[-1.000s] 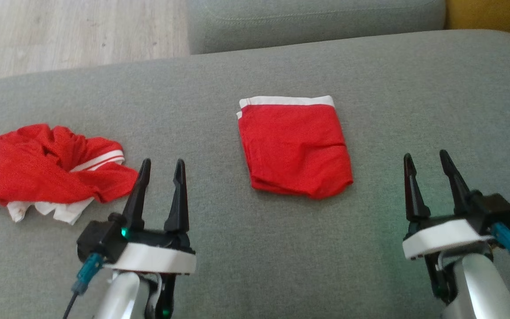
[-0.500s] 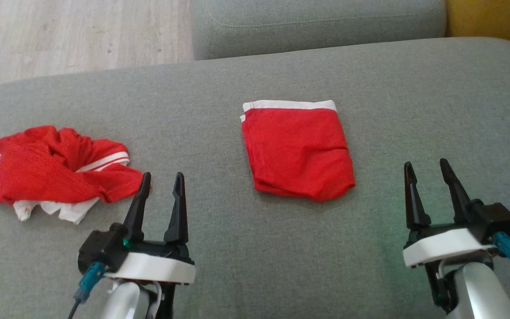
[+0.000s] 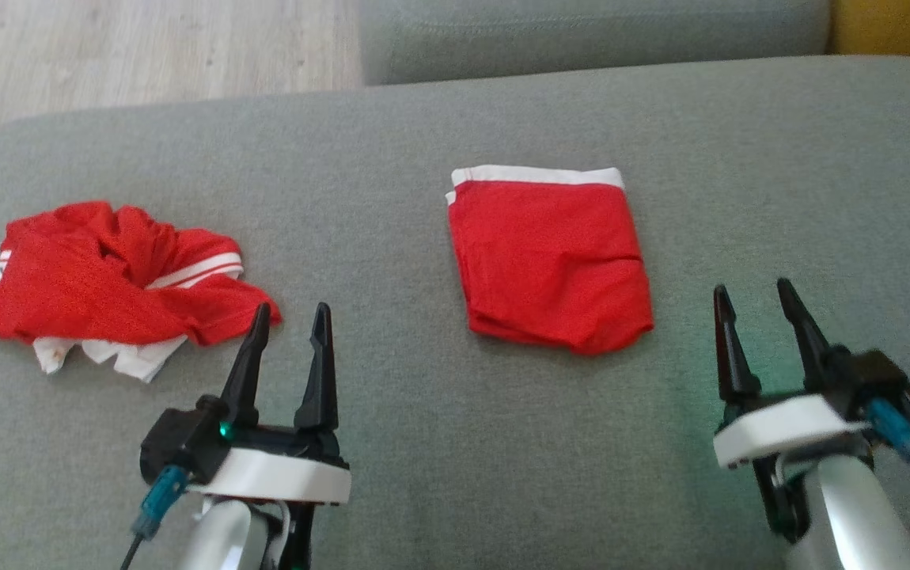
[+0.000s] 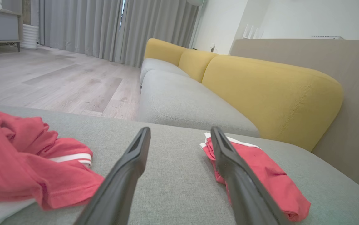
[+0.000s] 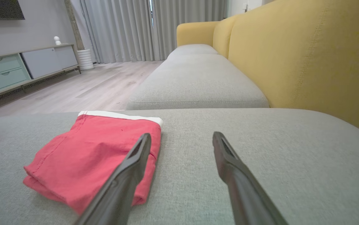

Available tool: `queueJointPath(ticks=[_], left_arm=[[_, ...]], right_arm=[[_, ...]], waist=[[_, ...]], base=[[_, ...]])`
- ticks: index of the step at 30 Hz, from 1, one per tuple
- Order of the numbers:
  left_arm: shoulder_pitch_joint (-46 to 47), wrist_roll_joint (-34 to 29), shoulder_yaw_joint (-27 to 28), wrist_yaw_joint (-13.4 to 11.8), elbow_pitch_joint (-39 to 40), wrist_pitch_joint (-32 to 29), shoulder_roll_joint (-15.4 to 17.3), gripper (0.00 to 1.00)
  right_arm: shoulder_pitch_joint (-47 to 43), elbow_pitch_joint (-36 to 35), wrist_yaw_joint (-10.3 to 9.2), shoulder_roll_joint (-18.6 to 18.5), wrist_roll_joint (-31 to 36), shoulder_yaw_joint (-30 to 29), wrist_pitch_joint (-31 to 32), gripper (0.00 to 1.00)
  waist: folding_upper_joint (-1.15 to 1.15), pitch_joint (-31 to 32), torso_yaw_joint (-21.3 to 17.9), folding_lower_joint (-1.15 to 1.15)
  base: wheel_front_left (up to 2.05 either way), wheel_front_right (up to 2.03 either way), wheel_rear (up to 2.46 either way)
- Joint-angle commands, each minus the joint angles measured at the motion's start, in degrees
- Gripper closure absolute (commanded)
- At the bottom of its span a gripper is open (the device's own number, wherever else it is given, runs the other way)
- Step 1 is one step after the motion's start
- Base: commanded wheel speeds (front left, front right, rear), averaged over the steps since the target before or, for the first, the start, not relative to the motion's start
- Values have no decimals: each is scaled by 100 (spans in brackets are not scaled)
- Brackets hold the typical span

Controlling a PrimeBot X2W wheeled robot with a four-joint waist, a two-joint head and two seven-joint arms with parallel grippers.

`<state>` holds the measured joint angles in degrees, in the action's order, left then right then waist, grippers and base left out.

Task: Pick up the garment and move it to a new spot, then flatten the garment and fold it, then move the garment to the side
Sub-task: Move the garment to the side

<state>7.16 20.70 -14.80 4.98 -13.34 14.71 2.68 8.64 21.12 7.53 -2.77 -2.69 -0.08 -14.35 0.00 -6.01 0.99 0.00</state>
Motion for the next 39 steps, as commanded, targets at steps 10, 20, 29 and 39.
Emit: queueJointPath(ticks=[10,20,29,39], left_arm=[[584,113,-56,-15,236,29,20,0],[768,215,-268,-37,183,29,20,0],[771,282,-339,-93,216,29,20,0],[826,277,-561,-84,283,29,20,0]], right_arm=[[1303,911,-4,-11,143,218,530,0],[2196,2385,-4,-11,-371,132,989,0],[2514,3100,-4,-11,-12,451,552,100],[2746,3033,-4,-218,1039,706,218,100]], waist=[[0,-591,463,0],[0,-876,894,0],[0,-809,874,0],[0,-643,290,0]], base=[[0,0,0],[0,0,0],[0,0,0],[0,0,0]])
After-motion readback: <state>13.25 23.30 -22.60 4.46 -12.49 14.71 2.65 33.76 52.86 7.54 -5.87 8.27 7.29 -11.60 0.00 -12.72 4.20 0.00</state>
